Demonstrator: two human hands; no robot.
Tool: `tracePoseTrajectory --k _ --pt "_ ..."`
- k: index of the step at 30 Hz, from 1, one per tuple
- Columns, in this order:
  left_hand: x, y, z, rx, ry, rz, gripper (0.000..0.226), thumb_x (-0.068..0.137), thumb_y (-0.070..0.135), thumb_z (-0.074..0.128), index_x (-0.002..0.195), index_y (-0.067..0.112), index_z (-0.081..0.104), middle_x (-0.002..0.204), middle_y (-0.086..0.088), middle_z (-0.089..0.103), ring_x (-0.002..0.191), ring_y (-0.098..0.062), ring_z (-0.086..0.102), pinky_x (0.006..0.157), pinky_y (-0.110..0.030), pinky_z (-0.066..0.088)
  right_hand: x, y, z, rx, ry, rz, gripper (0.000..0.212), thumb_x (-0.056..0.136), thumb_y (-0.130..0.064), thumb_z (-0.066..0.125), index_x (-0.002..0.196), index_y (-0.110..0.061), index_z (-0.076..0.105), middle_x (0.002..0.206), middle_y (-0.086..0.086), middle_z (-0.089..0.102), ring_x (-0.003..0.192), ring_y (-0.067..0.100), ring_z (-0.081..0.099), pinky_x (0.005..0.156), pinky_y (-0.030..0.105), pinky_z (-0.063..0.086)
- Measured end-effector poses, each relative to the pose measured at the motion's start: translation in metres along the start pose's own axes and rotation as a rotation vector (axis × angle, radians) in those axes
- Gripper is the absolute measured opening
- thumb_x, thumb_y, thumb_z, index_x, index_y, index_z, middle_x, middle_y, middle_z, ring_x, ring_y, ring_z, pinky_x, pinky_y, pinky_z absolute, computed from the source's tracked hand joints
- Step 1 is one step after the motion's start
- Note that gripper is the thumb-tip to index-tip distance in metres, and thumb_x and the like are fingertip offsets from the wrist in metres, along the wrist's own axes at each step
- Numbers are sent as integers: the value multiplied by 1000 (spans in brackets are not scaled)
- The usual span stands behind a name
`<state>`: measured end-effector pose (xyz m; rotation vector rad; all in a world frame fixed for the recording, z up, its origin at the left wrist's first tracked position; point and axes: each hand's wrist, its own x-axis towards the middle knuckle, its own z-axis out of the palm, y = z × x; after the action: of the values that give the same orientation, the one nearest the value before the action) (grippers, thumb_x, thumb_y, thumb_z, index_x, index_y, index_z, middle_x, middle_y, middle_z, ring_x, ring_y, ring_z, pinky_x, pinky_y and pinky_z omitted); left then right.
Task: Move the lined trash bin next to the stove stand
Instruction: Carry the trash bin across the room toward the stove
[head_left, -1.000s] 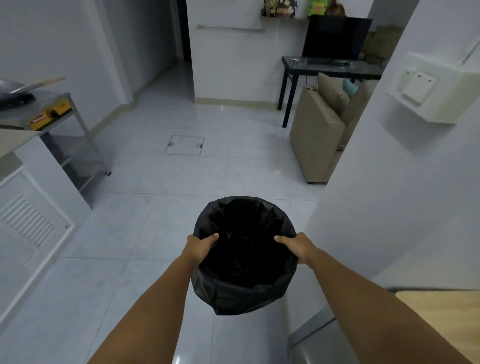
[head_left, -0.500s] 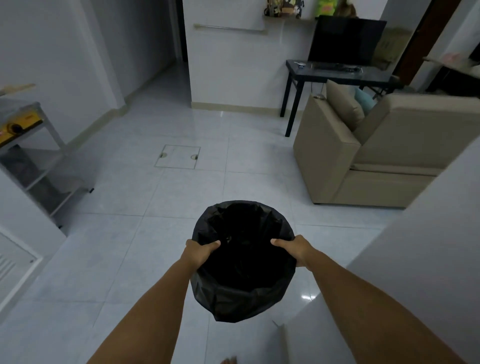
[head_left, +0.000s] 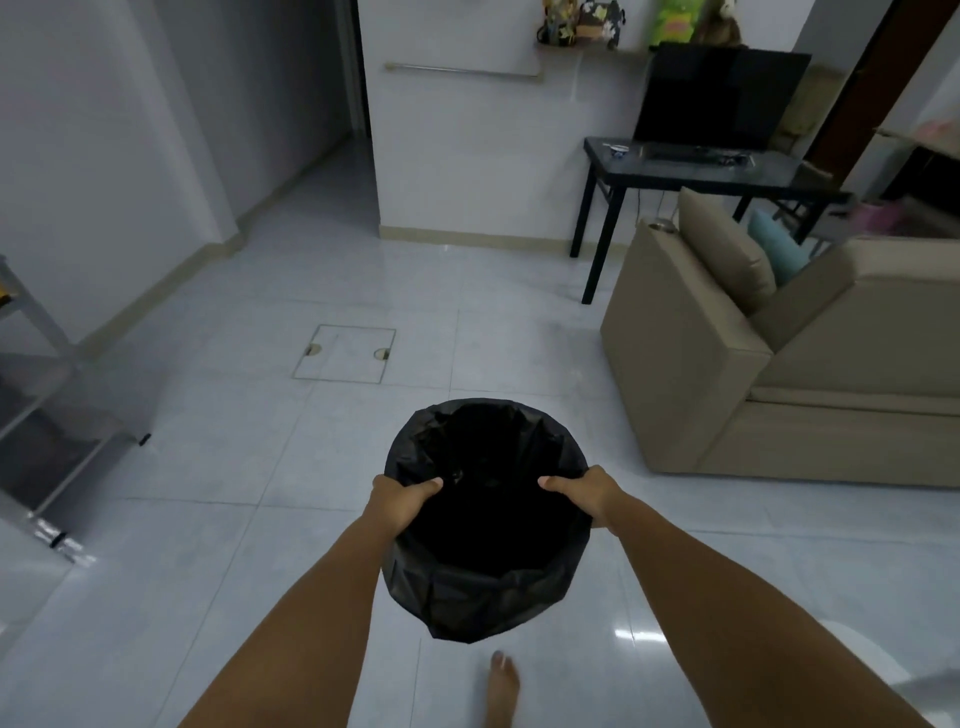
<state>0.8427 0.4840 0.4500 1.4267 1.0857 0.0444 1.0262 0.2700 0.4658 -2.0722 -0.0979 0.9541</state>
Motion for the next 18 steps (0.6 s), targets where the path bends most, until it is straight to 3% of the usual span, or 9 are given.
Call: tracePoseTrajectory --k 10,18 --pt "168 132 20 -51 41 -51 117 49 59 80 144 3 42 141 -19 56 124 -39 57 106 -49 46 183 -135 -42 -78 -22 -38 102 68 -50 84 145 -3 38 145 18 52 128 38 55 107 51 48" --pt "288 227 10 -93 126 -27 98 74 38 79 149 0 29 147 -21 48 130 -40 52 109 -49 43 316 -248 -47 -131 -57 -110 96 71 -43 84 144 -1 39 141 18 54 125 38 57 100 48 52"
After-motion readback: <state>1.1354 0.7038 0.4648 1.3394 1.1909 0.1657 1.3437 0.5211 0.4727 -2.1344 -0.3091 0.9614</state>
